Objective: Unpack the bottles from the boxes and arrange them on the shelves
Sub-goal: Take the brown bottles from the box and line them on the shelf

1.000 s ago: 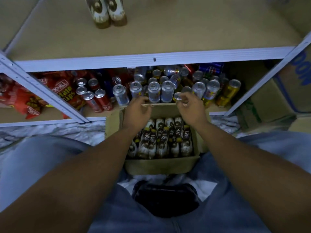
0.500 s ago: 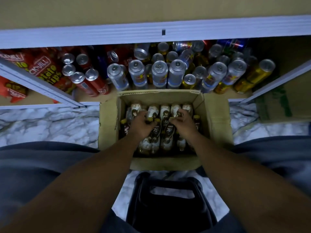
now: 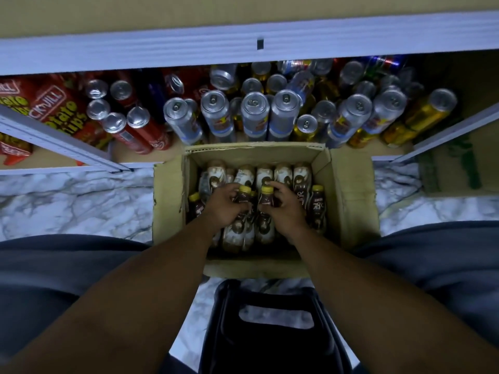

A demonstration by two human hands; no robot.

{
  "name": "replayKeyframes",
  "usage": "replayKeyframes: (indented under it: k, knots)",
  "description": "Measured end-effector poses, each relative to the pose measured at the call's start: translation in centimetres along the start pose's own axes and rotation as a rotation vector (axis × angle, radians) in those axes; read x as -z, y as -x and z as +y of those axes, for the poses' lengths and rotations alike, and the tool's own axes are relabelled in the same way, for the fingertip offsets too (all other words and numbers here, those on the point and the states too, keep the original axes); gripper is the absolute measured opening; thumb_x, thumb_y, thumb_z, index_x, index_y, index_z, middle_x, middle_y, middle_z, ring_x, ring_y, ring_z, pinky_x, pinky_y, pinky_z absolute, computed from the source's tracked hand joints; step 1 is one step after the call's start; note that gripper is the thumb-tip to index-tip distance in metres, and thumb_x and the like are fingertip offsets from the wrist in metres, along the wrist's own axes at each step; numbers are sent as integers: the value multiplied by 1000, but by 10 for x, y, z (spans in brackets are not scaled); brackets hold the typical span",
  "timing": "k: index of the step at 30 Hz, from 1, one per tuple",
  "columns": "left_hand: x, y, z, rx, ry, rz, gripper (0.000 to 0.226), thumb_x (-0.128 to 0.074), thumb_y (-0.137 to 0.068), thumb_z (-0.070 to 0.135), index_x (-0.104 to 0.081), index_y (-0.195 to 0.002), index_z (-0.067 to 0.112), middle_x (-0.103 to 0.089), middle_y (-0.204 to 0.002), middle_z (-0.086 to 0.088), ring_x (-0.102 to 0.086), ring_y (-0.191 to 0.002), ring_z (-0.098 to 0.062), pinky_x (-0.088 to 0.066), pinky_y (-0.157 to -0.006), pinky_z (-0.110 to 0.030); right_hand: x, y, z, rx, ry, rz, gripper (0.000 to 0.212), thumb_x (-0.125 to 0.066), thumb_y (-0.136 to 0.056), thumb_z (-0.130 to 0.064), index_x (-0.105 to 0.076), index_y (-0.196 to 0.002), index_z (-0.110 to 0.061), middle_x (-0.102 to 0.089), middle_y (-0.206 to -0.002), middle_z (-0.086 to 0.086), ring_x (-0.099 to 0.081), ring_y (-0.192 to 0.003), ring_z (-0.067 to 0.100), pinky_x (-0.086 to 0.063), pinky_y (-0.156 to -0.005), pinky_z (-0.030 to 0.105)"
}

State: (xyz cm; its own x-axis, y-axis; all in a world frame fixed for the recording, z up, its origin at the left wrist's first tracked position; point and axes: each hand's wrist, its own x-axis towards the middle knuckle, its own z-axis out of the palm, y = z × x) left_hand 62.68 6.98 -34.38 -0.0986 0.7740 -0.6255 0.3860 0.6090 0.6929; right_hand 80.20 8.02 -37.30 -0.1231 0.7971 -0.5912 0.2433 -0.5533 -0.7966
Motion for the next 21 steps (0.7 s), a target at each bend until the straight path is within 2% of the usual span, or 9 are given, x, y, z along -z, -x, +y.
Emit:
replayKeyframes:
  k: [3, 5, 7, 11, 16, 19, 21]
  knots:
    - [10, 12, 15, -44, 34, -7, 65, -83, -84, 13, -52, -142, 19, -61, -122, 0, -61, -111, -18, -54, -89, -31, 13, 9, -18, 68, -57, 32, 67, -81, -81, -2, -54, -137, -26, -65, -131, 6, -60, -121, 21, -55, -94, 37]
    - [19, 25, 32, -102, 64, 15, 61, -81, -86, 13, -53, -139, 20, -64, -114, 4, -63, -104, -13, -53, -85, -27, 23, 19, -39, 109, -66, 28, 67, -83, -81, -5, -53, -136, -26, -63, -128, 1, -59, -120, 20, -54, -98, 40]
    - [29, 40, 54, -171, 94, 45, 58, -81, -86, 13, -54, -137, 19, -66, -114, 1, -64, -105, -15, -54, -87, -30, 33, 31, -65, 170, -71, 15, 67, -84, -80, -8, -52, -137, -25, -62, -124, -3, -60, -119, 18, -54, -99, 41]
    - [48, 79, 111, -330, 112, 39, 48, -79, -89, 19, -53, -127, 31, -63, -128, 0, -60, -118, -19, -53, -98, -41, 56, 68, -122, 330, -31, -26, 64, -83, -84, -17, -51, -138, -29, -65, -123, -5, -61, -115, 13, -54, -87, 29]
    - [66, 123, 188, -547, 70, 24, 52, -79, -88, 26, -51, -130, 40, -64, -131, 5, -60, -124, -17, -51, -103, -44, 92, 126, -190, 511, -29, -36, 58, -81, -86, -19, -51, -133, -37, -66, -118, -12, -64, -106, -3, -55, -76, 16]
    - [71, 148, 240, -677, 52, 26, 54, -81, -86, 26, -52, -127, 47, -69, -123, 8, -64, -118, -12, -52, -99, -39, 117, 150, -229, 616, -19, -12, 57, -82, -85, -17, -53, -129, -41, -69, -117, -7, -66, -110, 8, -58, -86, 30]
    - [74, 160, 276, -759, 42, 40, 55, -81, -86, 21, -53, -126, 45, -72, -118, 8, -67, -110, -10, -54, -93, -31, 136, 161, -258, 696, 25, 31, 57, -82, -84, -13, -55, -126, -40, -73, -111, -6, -69, -104, 10, -59, -88, 37]
